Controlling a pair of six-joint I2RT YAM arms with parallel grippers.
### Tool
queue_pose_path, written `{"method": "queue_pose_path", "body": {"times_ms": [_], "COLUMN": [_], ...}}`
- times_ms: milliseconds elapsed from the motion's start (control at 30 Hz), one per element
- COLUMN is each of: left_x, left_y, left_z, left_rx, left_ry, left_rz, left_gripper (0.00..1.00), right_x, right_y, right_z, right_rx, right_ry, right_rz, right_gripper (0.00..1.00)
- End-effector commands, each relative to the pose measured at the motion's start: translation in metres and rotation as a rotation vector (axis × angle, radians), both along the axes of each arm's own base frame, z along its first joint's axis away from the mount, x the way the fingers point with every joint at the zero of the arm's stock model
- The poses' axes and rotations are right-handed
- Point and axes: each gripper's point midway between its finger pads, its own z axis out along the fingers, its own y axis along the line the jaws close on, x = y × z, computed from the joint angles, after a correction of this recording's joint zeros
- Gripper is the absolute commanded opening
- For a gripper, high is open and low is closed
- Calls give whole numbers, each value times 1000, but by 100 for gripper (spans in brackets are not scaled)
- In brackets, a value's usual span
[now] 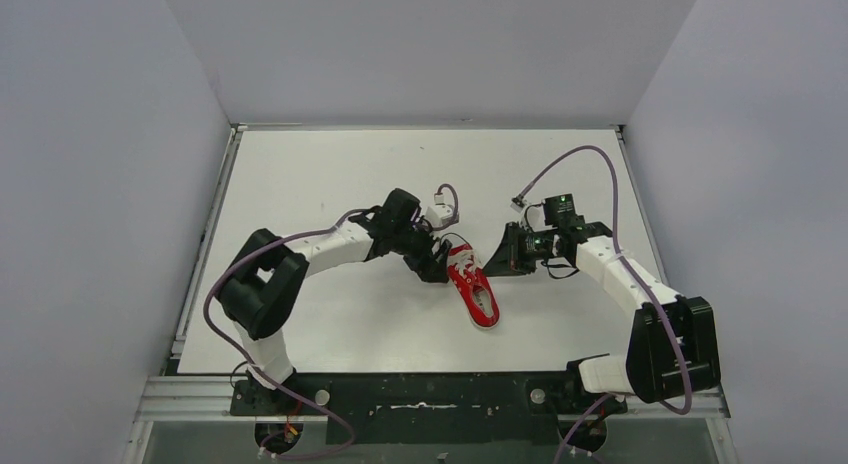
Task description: Tie the shoes
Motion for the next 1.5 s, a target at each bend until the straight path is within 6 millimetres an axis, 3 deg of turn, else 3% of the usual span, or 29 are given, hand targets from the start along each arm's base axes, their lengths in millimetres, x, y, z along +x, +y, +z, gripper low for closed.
{"method": "queue_pose_path", "body": {"times_ms": [0, 233, 500, 567, 667, 767, 967, 1167, 1333, 1467], "left_x": [34, 48, 62, 60, 57, 50, 13, -26, -46, -47], "left_y": [-10, -13, -21, -23, -24, -19, -1, 23, 47, 73], "left_z": [-3, -19, -15, -15, -12, -6, 12, 30, 40, 34], "left_rx": [14, 47, 43, 40, 31, 27, 78, 135, 211, 266], "left_ry": [-135, -171, -219, -210, -200, -171, 35, 241, 332, 342], "left_rz": [-3, 34, 44, 29, 31, 46, 99, 198, 242, 322], "left_gripper": [67, 64, 57, 46, 21, 1, 0, 0, 0, 0], "right_x": [7, 1, -3, -2, -1, -5, -33, -50, -33, -11], "right_y": [2, 1, 1, 0, -5, -19, -64, -107, -116, -130], "right_z": [17, 20, 19, 20, 25, 30, 37, 40, 40, 22], "right_rx": [28, 29, 33, 31, 7, -89, -378, -616, -646, -710], "right_ry": [-31, -26, -8, -5, 0, 19, 115, 216, 171, 172], "right_rz": [-1, -1, 0, -10, -37, -63, -47, -158, -267, -317], "right_gripper": [0, 0, 0, 0, 0, 0, 0, 0, 0, 0]}}
